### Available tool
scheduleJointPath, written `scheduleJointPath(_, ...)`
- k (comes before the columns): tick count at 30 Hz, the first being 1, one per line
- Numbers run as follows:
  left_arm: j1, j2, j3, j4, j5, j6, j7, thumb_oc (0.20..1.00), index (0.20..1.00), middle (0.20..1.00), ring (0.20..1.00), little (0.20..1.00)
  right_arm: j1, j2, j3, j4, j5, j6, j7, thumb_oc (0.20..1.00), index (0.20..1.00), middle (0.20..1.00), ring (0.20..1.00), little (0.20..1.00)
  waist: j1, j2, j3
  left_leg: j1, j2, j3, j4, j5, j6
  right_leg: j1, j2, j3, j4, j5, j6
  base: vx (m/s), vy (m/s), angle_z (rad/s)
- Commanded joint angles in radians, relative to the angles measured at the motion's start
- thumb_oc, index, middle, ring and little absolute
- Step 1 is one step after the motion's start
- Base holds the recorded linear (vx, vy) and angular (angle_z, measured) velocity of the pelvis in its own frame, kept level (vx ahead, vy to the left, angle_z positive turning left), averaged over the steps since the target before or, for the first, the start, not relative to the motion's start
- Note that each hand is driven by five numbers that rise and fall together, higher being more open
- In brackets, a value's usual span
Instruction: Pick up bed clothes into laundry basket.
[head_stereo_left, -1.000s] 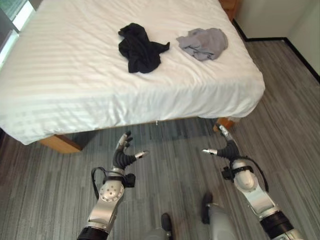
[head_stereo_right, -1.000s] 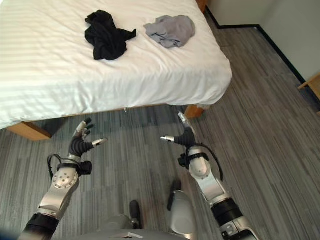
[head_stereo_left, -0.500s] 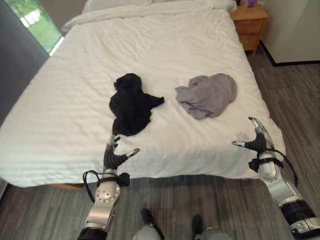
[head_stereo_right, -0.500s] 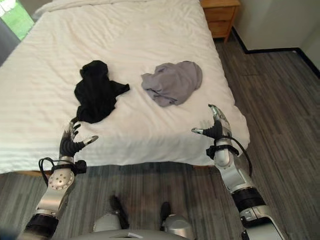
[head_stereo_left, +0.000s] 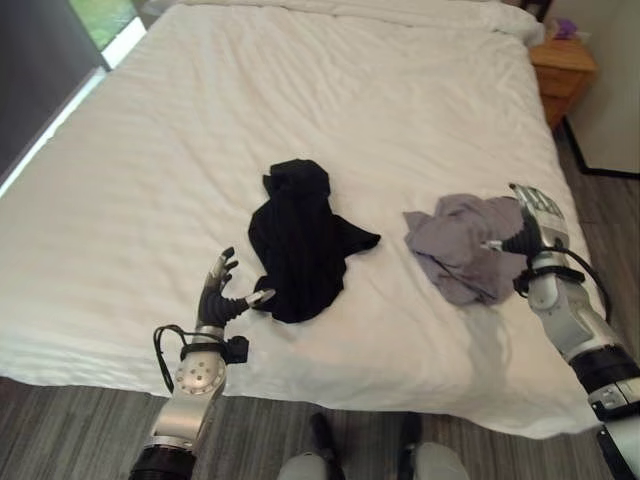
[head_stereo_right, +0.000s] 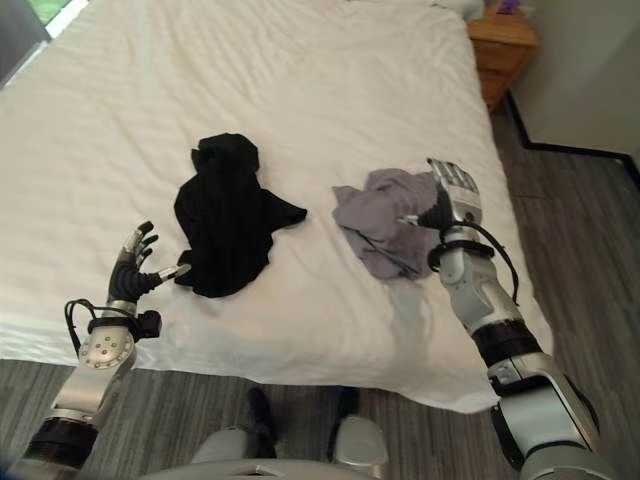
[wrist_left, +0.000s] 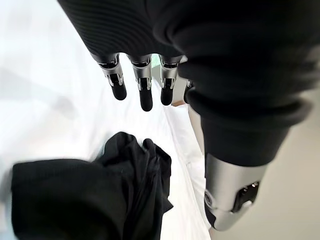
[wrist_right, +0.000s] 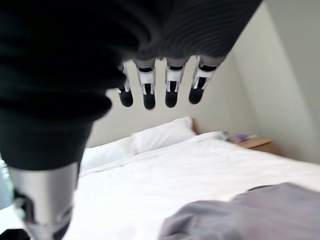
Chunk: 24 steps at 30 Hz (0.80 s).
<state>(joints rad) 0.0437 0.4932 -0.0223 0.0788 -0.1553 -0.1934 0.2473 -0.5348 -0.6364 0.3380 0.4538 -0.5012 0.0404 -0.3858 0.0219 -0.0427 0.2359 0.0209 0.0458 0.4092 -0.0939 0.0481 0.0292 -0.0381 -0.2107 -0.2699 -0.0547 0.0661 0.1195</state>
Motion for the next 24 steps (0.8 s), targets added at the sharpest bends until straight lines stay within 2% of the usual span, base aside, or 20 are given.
scheduleJointPath(1,-0.006,-0.007,0.036,-0.051,-0.049,-0.066,-0.018,1.0,1.0,1.0,1.0,1.0,-0.109,-0.018,0.008,0.07,0.015,-0.005,-0.014,1.0,1.0,1.0,1.0,1.0,0.004,-0.006,-0.02,0.061,0.146,0.08,0.007,0.01,-0.169,0.058,0.004,-0.011,-0.033,-0.027,0.037,0.12,-0.069,0.14)
scheduleJointPath(8,0.002,-0.022,0.043,-0.031,-0.064,-0.062,-0.034,1.0,1.0,1.0,1.0,1.0,-0.102,0.034,0.023,0.167,0.085,0.0,0.022,1.0,1.0,1.0,1.0,1.0,0.007,0.019,-0.012,0.057,0.164,0.073,0.007,0.024,-0.186,0.074,0.01,-0.029,-0.033,-0.04,0.035,0.07,-0.062,-0.01)
scheduleJointPath(10,-0.035,-0.018,0.02,0.024,-0.011,-0.043,-0.006,1.0,1.0,1.0,1.0,1.0,-0.099,0.067,0.039,0.18,0.082,0.0,0.031,1.0,1.0,1.0,1.0,1.0,-0.001,0.024,-0.006,0.056,0.166,0.076,0.007,0.028,-0.189,0.07,0.013,-0.024,-0.033,-0.038,0.035,0.04,-0.049,-0.05)
scheduleJointPath(14,-0.163,-0.035,0.002,0.115,-0.033,-0.048,0.035,1.0,1.0,1.0,1.0,1.0,-0.106,0.152,0.059,0.347,0.122,0.023,0.02,1.0,1.0,1.0,1.0,1.0,-0.014,0.042,-0.003,0.05,0.168,0.077,0.007,0.032,-0.194,0.058,0.016,-0.012,-0.033,-0.035,0.035,0.04,-0.017,0.03)
scheduleJointPath(15,-0.214,-0.055,-0.029,0.156,-0.034,-0.046,0.056,1.0,1.0,1.0,1.0,1.0,-0.115,0.203,0.077,0.413,0.15,0.023,0.026,1.0,1.0,1.0,1.0,1.0,-0.021,0.046,0.003,0.046,0.17,0.078,0.007,0.035,-0.196,0.052,0.018,-0.007,-0.033,-0.033,0.035,0.0,0.0,0.0)
scheduleJointPath(16,-0.216,-0.055,-0.03,0.159,-0.034,-0.047,0.056,1.0,1.0,1.0,1.0,1.0,-0.117,0.203,0.077,0.415,0.15,0.022,0.025,1.0,1.0,1.0,1.0,1.0,-0.021,0.046,0.004,0.046,0.17,0.078,0.007,0.035,-0.196,0.052,0.018,-0.007,-0.033,-0.033,0.035,0.01,-0.033,-0.05)
scheduleJointPath(17,-0.249,-0.071,-0.058,0.193,-0.034,-0.049,0.067,1.0,1.0,1.0,1.0,1.0,-0.111,0.255,0.086,0.484,0.187,0.022,0.034,1.0,1.0,1.0,1.0,1.0,-0.027,0.051,0.008,0.043,0.172,0.077,0.007,0.038,-0.198,0.047,0.02,-0.001,-0.033,-0.033,0.033,0.01,-0.012,-0.1)
scheduleJointPath(18,-0.25,-0.071,-0.059,0.195,-0.034,-0.049,0.067,1.0,1.0,1.0,1.0,1.0,-0.112,0.256,0.086,0.486,0.187,0.021,0.034,1.0,1.0,1.0,1.0,1.0,-0.027,0.051,0.008,0.042,0.172,0.077,0.007,0.038,-0.198,0.047,0.02,-0.001,-0.033,-0.033,0.033,0.01,-0.021,-0.14)
scheduleJointPath(22,-0.282,-0.095,-0.113,0.248,-0.012,-0.04,0.064,1.0,1.0,1.0,1.0,1.0,-0.091,0.353,0.135,0.602,0.207,0.021,0.082,1.0,1.0,1.0,1.0,1.0,-0.031,0.06,0.007,0.041,0.18,0.071,0.007,0.042,-0.202,0.05,0.025,0.002,-0.033,-0.038,0.029,0.02,-0.03,-0.09)
scheduleJointPath(23,-0.282,-0.099,-0.138,0.262,-0.002,-0.036,0.049,1.0,1.0,1.0,1.0,1.0,-0.076,0.383,0.15,0.642,0.203,0.019,0.105,0.2,0.2,0.2,0.2,0.2,-0.032,0.064,0.003,0.045,0.183,0.068,0.007,0.042,-0.203,0.057,0.028,0.001,-0.033,-0.043,0.027,0.05,-0.036,-0.02)
scheduleJointPath(24,-0.282,-0.097,-0.145,0.262,0.009,-0.034,0.043,1.0,1.0,1.0,1.0,1.0,-0.072,0.392,0.148,0.652,0.207,0.019,0.11,0.2,0.2,0.2,0.2,0.2,-0.032,0.065,0.002,0.046,0.184,0.068,0.007,0.042,-0.204,0.061,0.029,0.001,-0.033,-0.045,0.027,0.04,-0.026,0.03)
